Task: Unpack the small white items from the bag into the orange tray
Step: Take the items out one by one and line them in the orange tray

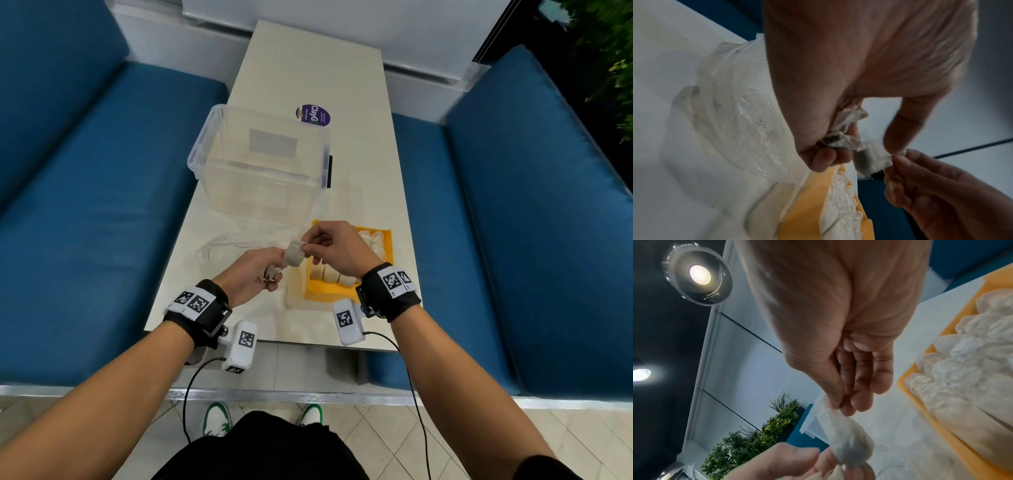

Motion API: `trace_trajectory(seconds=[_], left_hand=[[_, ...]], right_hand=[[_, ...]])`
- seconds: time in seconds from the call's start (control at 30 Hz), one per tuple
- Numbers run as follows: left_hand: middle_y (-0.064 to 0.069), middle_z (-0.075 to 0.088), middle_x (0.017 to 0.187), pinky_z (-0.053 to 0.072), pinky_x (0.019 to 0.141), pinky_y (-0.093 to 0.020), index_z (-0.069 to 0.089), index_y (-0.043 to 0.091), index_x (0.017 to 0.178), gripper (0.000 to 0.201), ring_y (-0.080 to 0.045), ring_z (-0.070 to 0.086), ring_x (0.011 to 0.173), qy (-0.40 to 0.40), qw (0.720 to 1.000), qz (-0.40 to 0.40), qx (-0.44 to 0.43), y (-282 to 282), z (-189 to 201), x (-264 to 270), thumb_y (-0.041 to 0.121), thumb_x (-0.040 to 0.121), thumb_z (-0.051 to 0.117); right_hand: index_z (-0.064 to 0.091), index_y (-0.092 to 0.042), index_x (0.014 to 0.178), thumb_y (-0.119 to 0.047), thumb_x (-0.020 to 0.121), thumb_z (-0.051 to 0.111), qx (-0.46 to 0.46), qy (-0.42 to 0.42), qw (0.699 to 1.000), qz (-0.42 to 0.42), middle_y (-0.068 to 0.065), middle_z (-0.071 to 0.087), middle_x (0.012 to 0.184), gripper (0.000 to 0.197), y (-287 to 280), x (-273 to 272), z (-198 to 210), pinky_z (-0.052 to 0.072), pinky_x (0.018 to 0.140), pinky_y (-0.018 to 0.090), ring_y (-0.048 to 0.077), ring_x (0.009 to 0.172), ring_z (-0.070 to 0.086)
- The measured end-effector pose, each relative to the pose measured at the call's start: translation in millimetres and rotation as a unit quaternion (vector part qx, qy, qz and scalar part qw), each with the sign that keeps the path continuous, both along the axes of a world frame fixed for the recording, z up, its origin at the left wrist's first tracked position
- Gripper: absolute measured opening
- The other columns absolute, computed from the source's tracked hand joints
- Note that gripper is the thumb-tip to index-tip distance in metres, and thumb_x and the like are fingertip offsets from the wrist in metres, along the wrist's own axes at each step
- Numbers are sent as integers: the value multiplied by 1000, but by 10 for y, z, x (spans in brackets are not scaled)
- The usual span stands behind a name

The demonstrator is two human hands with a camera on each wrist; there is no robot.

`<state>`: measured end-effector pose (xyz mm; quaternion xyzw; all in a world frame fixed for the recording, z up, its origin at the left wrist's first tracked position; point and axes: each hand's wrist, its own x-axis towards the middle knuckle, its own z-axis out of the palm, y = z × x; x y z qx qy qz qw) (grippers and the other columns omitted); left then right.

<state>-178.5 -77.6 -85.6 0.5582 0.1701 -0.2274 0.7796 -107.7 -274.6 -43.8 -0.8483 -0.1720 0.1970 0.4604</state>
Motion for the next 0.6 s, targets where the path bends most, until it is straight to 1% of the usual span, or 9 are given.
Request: trace_trajectory(seconds=[0.07,0.1,0.17,0.23,0.27,0.3,0.37,0.47,0.6], left_hand=[[-6,56,84,33,56,-28,74,0,108,26,-16,44,65,-30,998,-34,53,-29,-23,-16,14,86,78],[-6,52,78,32,56,-28,75,0,103,22,-16,42,64,-48,994,-42,84,-40,-38,-21,16,88,80],[-8,45,72,32,55,-28,73,-4,99,27,-17,39,62,-75,988,-51,123,-55,-60,-24,20,88,81],[-9,42,71,32,56,-27,70,-6,99,34,-17,36,60,-85,985,-60,139,-75,-64,-23,23,87,82],[-9,42,70,32,57,-27,70,-6,99,35,-18,35,60,-86,984,-64,143,-89,-63,-23,25,87,82],[-8,42,69,32,57,-27,71,-4,99,33,-18,35,59,-86,983,-65,146,-106,-64,-20,25,87,82],[-5,45,67,31,57,-27,75,1,102,26,-17,36,59,-84,984,-62,147,-139,-69,-12,23,89,81],[-3,55,73,34,55,-26,77,8,110,22,-14,41,58,-72,983,-48,161,-175,-107,7,22,92,77],[-10,64,95,37,53,-24,76,9,110,19,-12,46,61,-50,983,-22,177,-171,-195,23,20,96,72]], right_hand=[[70,-5,95,-9,90,74,-8,-7,1000,-3,5,72,78,8,-18,6,3,47,55,16,15,62,67],[71,-7,95,-12,90,75,-13,-12,1000,-4,3,72,79,8,-23,8,7,48,56,16,13,62,67],[73,-12,95,-20,89,77,-35,-33,999,4,-2,71,83,11,-34,18,18,50,61,18,8,66,65],[75,-17,95,-29,88,78,-74,-63,995,15,-7,72,86,14,-51,23,47,52,69,20,4,72,62],[76,-18,94,-29,87,78,-87,-72,993,17,-8,72,86,13,-65,26,64,52,71,20,4,74,62],[77,-18,92,-28,88,78,-93,-79,992,19,-9,72,84,11,-85,29,82,52,72,20,4,74,62],[77,-17,90,-24,88,77,-96,-88,991,15,-12,70,81,7,-148,38,121,48,70,14,0,71,61],[76,-17,87,-23,86,80,-101,-96,990,-12,-12,71,80,7,-336,74,176,46,68,8,-3,71,61],[75,-19,82,-26,82,84,-168,-88,981,-37,-9,72,77,11,-704,165,108,47,66,13,3,72,65]])
